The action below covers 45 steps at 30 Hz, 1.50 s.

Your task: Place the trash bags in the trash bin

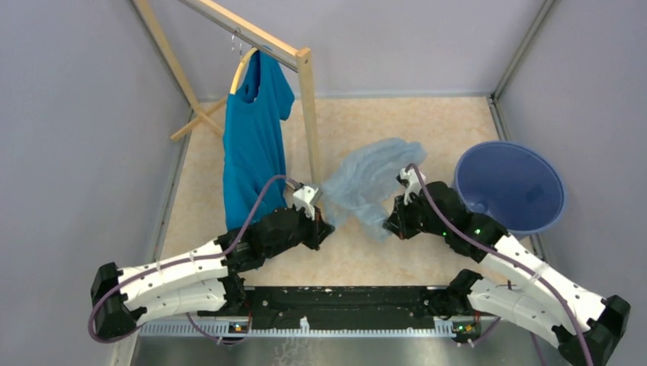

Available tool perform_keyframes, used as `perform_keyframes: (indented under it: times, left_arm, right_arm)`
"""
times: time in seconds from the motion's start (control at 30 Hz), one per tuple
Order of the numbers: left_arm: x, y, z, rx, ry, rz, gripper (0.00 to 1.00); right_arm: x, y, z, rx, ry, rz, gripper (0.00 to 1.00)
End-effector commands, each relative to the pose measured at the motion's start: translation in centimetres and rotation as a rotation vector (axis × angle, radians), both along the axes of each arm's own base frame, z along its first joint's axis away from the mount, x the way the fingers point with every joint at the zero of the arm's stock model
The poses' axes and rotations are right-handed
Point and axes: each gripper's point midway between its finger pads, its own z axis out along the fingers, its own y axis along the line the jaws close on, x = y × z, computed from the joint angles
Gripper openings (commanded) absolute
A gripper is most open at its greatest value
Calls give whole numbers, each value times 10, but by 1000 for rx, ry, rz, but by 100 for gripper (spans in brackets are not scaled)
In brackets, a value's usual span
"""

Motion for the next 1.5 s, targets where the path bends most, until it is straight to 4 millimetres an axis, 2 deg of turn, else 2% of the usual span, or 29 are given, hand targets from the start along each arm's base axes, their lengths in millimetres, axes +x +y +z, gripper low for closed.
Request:
perform_keyframes:
  times: [0.0, 0.07, 0.17, 0.23, 0.3, 0.33, 0.4, 0.5, 0.53, 0.57, 0.6, 0.63, 0.67, 0.73, 0.8, 0.87, 0.93, 1.0, 1.03, 1.07, 1.1, 1.13, 1.17, 1.23, 1.3, 1.33, 1.37, 1.4, 1.47]
  left_arm:
    - [15, -5, 175, -355, -271, -9, 0]
    - [14, -13, 250, -360, -403, -96, 0]
    - [-30, -21, 361, -481, -571, -343, 0]
    - [-68, -13, 400, -587, -665, -509, 0]
    - [-72, -6, 394, -624, -677, -499, 0]
    - [-61, -7, 375, -609, -651, -442, 0]
    - [-18, -9, 307, -522, -524, -230, 0]
    - [34, 1, 156, -255, -239, 69, 0]
    - [38, 8, 115, -191, -151, 128, 0]
    - [36, 11, 81, -143, -89, 141, 0]
    - [30, 15, 63, -136, -40, 147, 0]
    - [27, 18, 55, -130, -24, 145, 0]
    - [24, 23, 59, -150, -35, 147, 0]
    - [27, 29, 87, -184, -110, 147, 0]
    - [29, 24, 137, -213, -229, 92, 0]
    - [21, 12, 211, -268, -355, -17, 0]
    - [-12, 6, 299, -388, -472, -199, 0]
    - [-51, 13, 361, -515, -593, -358, 0]
    - [-58, 17, 372, -555, -634, -376, 0]
    - [-53, 20, 368, -559, -637, -345, 0]
    - [-40, 21, 351, -532, -614, -276, 0]
    - [-18, 23, 325, -495, -565, -160, 0]
    - [10, 26, 283, -425, -484, -20, 0]
    - [39, 32, 183, -257, -281, 157, 0]
    - [37, 34, 90, -132, -91, 199, 0]
    - [32, 38, 52, -94, 0, 218, 0]
    - [24, 42, 30, -92, 66, 227, 0]
    - [19, 45, 21, -107, 100, 229, 0]
    - [17, 48, 39, -159, 54, 215, 0]
  right_arm:
    - [13, -8, 151, 158, -327, -32, 0]
    - [15, -14, 223, 156, -473, -19, 0]
    - [-20, -25, 335, 303, -679, 70, 0]
    - [-54, -37, 384, 439, -793, 137, 0]
    - [-69, -45, 390, 503, -827, 148, 0]
    - [-67, -45, 379, 505, -814, 134, 0]
    - [-37, -33, 309, 423, -681, 66, 0]
    - [9, -8, 160, 211, -389, -17, 0]
    - [15, -4, 109, 135, -285, -31, 0]
    - [18, -5, 72, 73, -208, -48, 0]
    - [19, -8, 49, 29, -153, -73, 0]
    - [19, -10, 42, 18, -131, -89, 0]
    - [19, -11, 47, 26, -144, -89, 0]
    - [26, -17, 88, 58, -255, -117, 0]
    - [33, -22, 149, 69, -381, -128, 0]
    - [28, -22, 226, 108, -511, -79, 0]
    - [4, -24, 307, 222, -653, 3, 0]
    - [-28, -34, 365, 351, -782, 68, 0]
    - [-43, -44, 381, 398, -834, 76, 0]
    - [-50, -51, 385, 418, -858, 68, 0]
    - [-48, -56, 378, 415, -856, 40, 0]
    - [-33, -53, 347, 370, -804, -3, 0]
    - [-18, -51, 313, 323, -735, -49, 0]
    - [11, -35, 212, 197, -515, -103, 0]
    - [10, -11, 103, 104, -254, -35, 0]
    - [3, -4, 62, 89, -143, -9, 0]
    - [-5, 1, 36, 97, -64, 4, 0]
    - [-8, 1, 25, 113, -33, -8, 0]
    - [-2, -6, 48, 141, -107, -45, 0]
